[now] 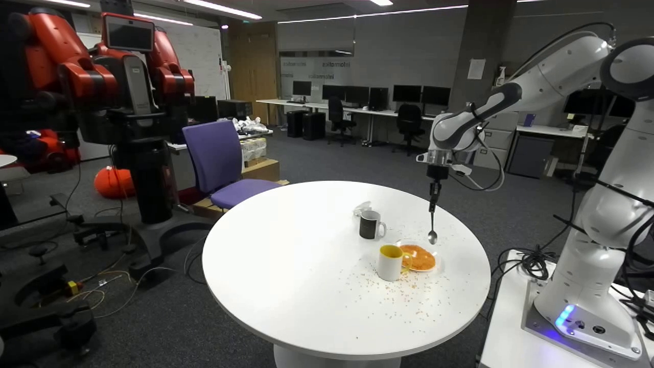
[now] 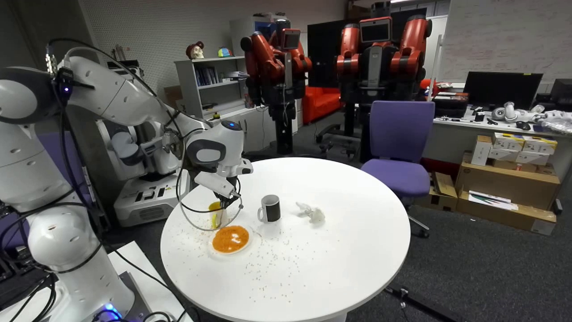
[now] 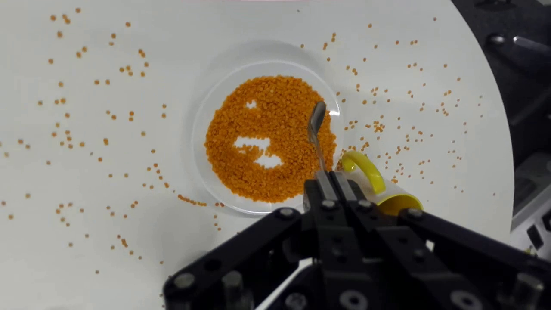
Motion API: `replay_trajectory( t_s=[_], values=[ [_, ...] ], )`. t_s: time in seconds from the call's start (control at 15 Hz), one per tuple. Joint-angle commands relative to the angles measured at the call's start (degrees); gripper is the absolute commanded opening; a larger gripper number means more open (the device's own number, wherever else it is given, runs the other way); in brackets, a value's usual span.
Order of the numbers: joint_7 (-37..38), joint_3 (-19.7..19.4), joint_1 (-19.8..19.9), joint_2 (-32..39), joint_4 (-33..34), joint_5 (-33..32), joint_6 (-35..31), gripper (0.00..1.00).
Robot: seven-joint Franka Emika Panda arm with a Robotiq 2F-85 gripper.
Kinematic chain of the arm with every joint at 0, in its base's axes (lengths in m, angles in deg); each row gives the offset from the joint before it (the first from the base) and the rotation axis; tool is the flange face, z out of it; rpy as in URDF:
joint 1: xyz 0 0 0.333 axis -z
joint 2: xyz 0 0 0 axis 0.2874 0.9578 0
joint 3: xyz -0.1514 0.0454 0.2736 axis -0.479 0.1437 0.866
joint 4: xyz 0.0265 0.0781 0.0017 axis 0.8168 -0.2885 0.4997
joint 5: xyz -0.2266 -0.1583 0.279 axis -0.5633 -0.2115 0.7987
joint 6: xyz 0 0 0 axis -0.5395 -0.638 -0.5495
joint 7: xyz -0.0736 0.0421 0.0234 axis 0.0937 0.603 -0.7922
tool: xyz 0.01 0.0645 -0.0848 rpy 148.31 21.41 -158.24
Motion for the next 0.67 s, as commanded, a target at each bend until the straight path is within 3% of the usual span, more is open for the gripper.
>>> replay_trajectory(
  t_s=[0.0,0.6],
  values=[
    [-1.55,-3.01,2.56,-2.95,-4.70,8.09,0.46,0.01],
    [-9.17,-10.14,8.56,-0.86,-8.00,24.05,4.74,0.01]
  ],
)
